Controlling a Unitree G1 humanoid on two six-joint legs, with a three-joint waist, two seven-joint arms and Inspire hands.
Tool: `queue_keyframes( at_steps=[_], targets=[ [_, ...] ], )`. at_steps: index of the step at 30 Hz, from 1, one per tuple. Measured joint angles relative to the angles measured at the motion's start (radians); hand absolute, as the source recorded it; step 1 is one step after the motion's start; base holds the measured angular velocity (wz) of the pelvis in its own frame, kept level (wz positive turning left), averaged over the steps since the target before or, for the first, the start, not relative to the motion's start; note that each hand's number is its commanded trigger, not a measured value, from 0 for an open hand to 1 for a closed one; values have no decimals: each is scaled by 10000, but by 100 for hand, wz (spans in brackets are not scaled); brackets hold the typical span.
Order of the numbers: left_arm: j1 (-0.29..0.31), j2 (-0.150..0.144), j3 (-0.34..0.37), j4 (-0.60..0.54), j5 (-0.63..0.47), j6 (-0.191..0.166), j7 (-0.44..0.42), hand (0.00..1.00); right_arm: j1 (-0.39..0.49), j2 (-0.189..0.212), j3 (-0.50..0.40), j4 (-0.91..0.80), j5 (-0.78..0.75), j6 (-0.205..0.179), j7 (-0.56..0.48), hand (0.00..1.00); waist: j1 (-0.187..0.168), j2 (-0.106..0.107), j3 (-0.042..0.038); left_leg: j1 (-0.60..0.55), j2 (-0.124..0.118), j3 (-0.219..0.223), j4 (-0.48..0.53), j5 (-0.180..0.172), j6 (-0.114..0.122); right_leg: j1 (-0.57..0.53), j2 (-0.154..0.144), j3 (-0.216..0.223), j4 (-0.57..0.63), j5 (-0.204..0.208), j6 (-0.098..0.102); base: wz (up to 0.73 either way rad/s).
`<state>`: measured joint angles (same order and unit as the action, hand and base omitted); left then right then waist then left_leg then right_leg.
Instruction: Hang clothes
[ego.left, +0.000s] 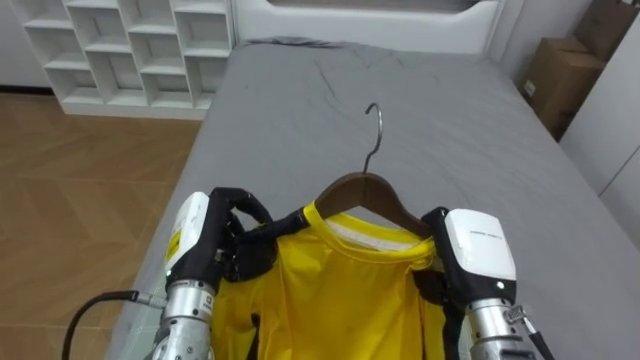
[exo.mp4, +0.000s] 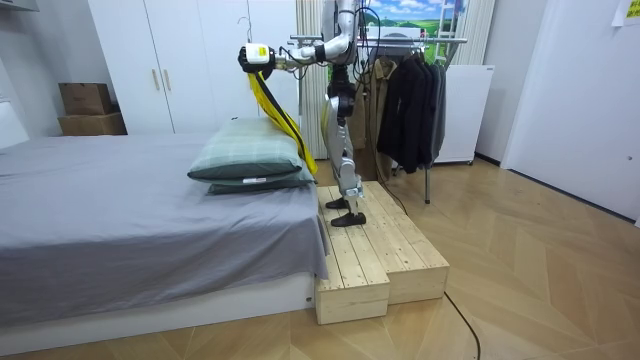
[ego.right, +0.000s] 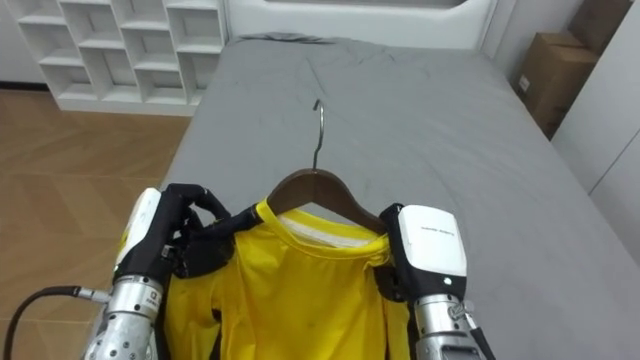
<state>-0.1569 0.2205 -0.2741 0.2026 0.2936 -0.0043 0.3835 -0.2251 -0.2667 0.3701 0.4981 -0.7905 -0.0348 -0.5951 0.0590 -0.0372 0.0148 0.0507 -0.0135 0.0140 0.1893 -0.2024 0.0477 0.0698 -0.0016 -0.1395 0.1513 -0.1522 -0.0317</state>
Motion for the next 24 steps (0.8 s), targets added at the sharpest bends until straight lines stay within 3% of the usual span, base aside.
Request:
queue_keyframes(
  at_steps=[14,16,17,18,24],
  targets=[
    [0,12,-1,0,-11,0,0,97,0,0,-3,23,5,-55,0,100,1,-3,3,6,0,1,-15,0,0,4,1,0,-2,0,0,0],
    [0,14,-1,1,-12,0,-1,55,0,1,-6,54,13,-83,-1,100,0,-3,5,5,0,2,-16,0,0,3,1,0,-2,0,0,0],
    [0,15,-1,1,-15,0,0,11,0,1,-5,55,13,-85,-1,100,0,-3,6,4,0,2,-16,0,0,4,0,0,-2,0,0,0],
    [0,13,2,1,-61,0,1,0,0,0,-5,55,12,-88,-1,100,0,-4,6,4,0,2,-16,0,0,3,0,0,-2,0,0,0],
    [-42,-122,-15,1,-87,-1,6,0,0,13,14,157,-7,-97,65,100,13,-3,8,7,-1,8,-17,0,0,3,-1,4,-2,0,0,0]
  ],
)
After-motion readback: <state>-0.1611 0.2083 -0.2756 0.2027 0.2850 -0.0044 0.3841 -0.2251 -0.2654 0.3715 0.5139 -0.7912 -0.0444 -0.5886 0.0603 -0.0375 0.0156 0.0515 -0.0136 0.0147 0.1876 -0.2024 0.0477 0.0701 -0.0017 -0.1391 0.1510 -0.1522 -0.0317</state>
